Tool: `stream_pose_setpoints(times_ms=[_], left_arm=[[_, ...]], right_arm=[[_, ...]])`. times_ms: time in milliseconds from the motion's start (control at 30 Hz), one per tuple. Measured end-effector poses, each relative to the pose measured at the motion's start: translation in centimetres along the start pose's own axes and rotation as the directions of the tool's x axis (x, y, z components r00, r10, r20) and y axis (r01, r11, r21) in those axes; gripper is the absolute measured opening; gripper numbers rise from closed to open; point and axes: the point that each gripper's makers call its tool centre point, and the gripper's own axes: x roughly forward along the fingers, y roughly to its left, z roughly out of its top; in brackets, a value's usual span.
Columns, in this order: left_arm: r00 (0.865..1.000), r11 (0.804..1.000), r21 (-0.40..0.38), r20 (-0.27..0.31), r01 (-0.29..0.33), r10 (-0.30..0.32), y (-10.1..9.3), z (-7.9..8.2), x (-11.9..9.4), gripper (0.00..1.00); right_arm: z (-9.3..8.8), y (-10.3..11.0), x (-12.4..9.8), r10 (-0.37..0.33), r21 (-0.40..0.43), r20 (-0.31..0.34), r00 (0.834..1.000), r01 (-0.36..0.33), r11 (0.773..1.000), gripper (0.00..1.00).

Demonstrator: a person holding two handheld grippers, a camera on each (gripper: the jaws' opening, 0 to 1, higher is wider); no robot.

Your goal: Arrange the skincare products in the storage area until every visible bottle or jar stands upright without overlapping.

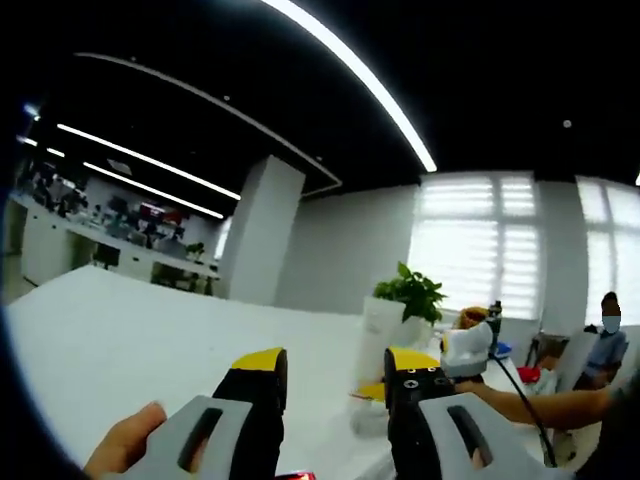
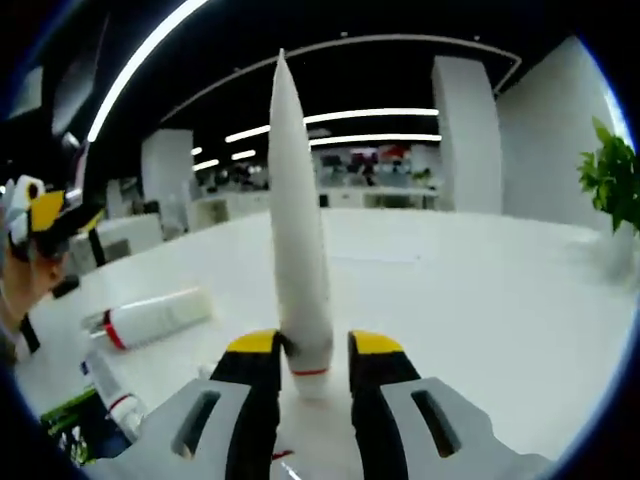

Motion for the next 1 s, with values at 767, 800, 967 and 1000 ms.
stream_pose_setpoints(times_ms=[767, 800, 967, 1000], left_arm=[[0.992, 0.998, 0.063, -0.121, 0.027, -0.019, -1.5, -2.9, -2.9, 0.4], [0.992, 0.997, 0.067, -0.123, 0.031, -0.022, -1.7, -3.1, -3.0, 0.4], [0.991, 0.996, 0.067, -0.125, 0.052, -0.043, -2.6, -3.4, -3.4, 0.4], [0.991, 0.996, 0.07, -0.124, 0.054, -0.045, -2.7, -3.4, -3.5, 0.4]], right_arm=[[-1.8, -0.5, -0.1, 0.038, -0.077, -0.152, 0.988, -0.051, 0.996, 0.16], [-1.9, -0.7, 0.0, 0.033, -0.078, -0.153, 0.988, -0.045, 0.996, 0.16], [-2.2, -1.5, 0.0, 0.022, -0.07, -0.161, 0.987, -0.034, 0.997, 0.16], [-2.2, -1.6, -0.1, 0.024, -0.065, -0.161, 0.987, -0.035, 0.997, 0.15]])
